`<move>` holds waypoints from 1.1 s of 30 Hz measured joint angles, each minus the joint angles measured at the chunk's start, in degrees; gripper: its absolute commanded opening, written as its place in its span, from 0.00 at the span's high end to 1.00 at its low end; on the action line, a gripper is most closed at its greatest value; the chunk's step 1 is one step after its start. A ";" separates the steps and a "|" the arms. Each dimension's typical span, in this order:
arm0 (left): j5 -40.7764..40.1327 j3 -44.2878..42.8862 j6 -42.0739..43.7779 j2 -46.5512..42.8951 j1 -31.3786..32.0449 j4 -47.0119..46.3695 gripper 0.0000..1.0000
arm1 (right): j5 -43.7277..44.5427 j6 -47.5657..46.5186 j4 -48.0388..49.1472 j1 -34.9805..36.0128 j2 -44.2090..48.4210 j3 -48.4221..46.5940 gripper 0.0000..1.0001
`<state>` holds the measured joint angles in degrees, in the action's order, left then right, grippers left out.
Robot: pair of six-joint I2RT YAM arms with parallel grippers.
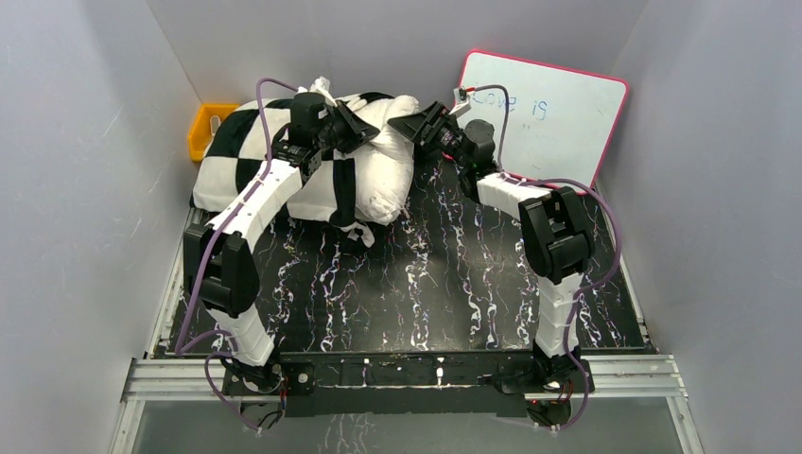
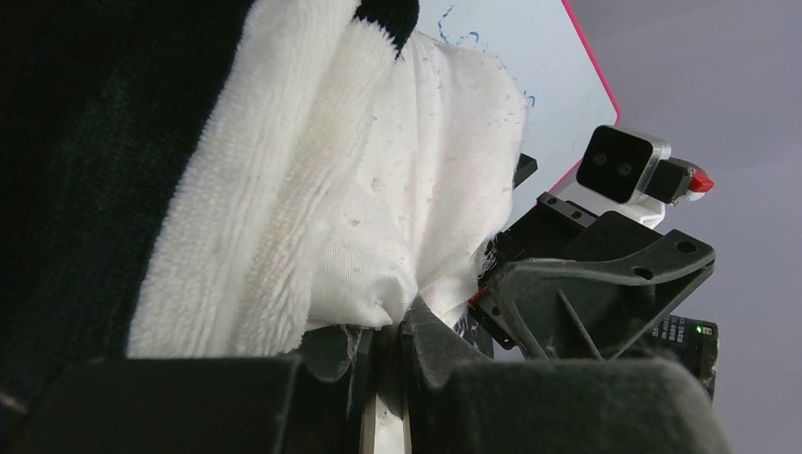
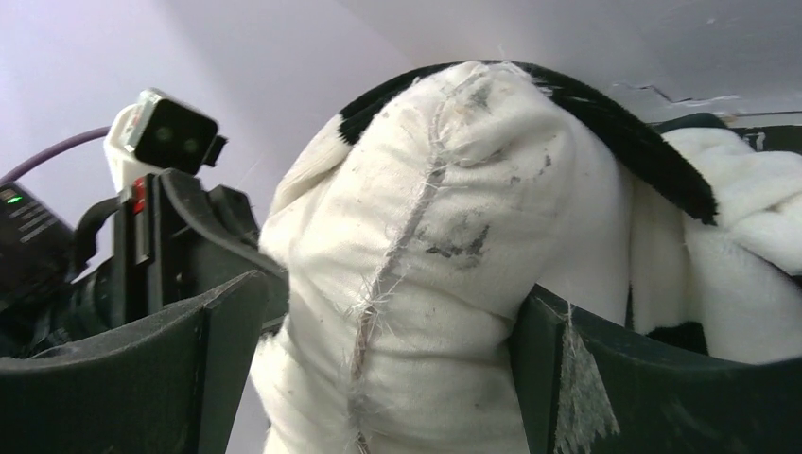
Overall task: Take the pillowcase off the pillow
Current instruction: Remove the pillow from the pillowcase.
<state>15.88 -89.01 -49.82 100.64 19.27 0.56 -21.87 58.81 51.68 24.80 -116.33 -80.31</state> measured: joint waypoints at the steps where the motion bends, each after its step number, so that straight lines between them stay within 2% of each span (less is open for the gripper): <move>1: 0.11 0.00 0.04 0.00 -0.04 -0.02 1.00 | -1.29 0.66 0.94 -0.17 -0.11 0.04 0.01; 8: 2.05 -0.33 -0.76 0.13 -0.92 -0.39 1.00 | -9.66 1.60 -0.61 -1.22 -2.54 -5.46 0.02; 15: 3.54 -0.26 -0.24 0.44 -0.94 -0.57 1.00 | -7.28 -6.86 -14.78 -0.20 -2.56 -10.34 0.01; 23: 4.46 4.26 0.20 0.39 -0.04 -3.98 1.00 | -5.14 -9.05 -20.68 0.57 -4.61 -14.49 0.02; 25: 4.42 6.34 0.13 0.31 0.31 -5.27 1.00 | -4.81 -8.48 -21.42 0.57 -6.23 -16.11 0.12; 30: 4.24 9.79 0.02 -0.68 0.46 -7.72 1.00 | -5.01 -7.76 -22.84 0.57 -8.46 -17.77 0.49; 31: 3.93 10.23 0.07 -0.98 0.46 -8.09 1.00 | -5.64 -7.58 -23.30 0.57 -8.92 -18.51 0.62; 33: 2.95 10.43 0.24 -1.40 0.46 -8.52 1.00 | -7.21 -7.41 -23.43 0.61 -9.92 -20.02 0.94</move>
<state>18.83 -78.59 -49.58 99.24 19.73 -7.97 -29.08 51.40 28.25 25.41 -126.26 -100.33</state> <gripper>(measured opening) 0.070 0.458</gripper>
